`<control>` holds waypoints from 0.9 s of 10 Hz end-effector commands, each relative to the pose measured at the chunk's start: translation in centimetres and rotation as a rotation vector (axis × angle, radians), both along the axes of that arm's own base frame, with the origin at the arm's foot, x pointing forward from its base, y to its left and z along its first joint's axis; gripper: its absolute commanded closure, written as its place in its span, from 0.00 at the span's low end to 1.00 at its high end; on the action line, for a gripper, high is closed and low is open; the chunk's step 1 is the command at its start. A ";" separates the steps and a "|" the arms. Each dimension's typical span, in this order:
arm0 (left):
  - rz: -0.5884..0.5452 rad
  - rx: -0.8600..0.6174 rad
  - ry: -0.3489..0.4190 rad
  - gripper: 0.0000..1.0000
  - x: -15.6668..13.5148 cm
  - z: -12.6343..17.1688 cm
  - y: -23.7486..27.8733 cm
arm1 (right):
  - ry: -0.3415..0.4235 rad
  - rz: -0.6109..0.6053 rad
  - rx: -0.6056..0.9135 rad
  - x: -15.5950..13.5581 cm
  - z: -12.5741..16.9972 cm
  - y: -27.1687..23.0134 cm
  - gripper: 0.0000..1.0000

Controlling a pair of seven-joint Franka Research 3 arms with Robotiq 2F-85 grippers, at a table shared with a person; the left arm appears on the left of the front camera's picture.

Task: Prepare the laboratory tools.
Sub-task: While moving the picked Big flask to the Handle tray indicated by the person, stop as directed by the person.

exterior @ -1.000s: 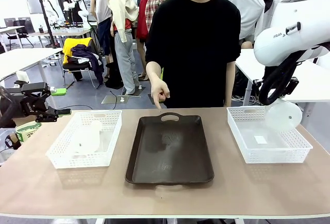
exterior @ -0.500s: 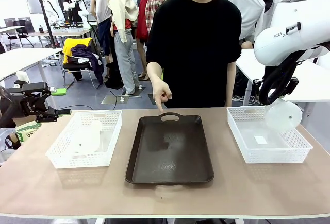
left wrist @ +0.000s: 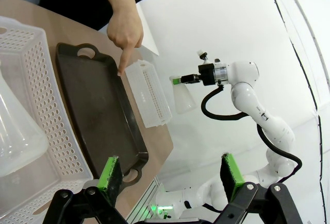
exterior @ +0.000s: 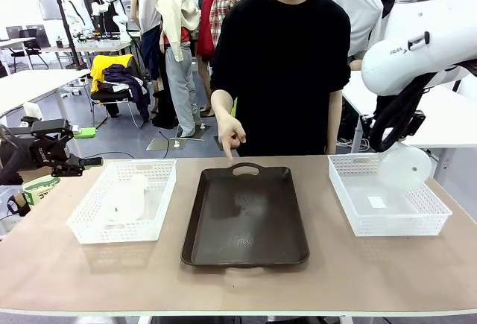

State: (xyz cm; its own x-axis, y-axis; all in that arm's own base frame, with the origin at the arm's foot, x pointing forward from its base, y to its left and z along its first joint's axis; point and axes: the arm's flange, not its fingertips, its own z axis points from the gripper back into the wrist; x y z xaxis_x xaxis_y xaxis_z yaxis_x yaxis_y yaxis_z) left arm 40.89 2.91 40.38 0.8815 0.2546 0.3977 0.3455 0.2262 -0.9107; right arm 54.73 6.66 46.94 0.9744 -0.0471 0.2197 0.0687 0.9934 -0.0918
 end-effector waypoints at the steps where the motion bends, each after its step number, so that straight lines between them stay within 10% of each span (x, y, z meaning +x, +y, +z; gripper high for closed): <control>1: 0.012 -0.029 -0.020 0.00 0.1 0.0 0.0 | -0.029 0.031 -0.042 -0.5 2.1 3.3 1.00; 9: 0.012 -0.029 -0.020 0.00 0.1 0.0 0.0 | -0.100 0.340 0.058 -1.8 4.4 19.7 1.00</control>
State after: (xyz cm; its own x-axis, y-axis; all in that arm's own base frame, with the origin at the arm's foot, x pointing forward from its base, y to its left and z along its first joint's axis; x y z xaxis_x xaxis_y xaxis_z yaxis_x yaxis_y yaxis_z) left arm 40.90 2.91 40.39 0.8815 0.2546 0.3978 0.3455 0.2264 -0.9107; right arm 51.61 25.20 51.83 0.9143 0.2414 0.3253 -0.2353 0.9701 -0.0588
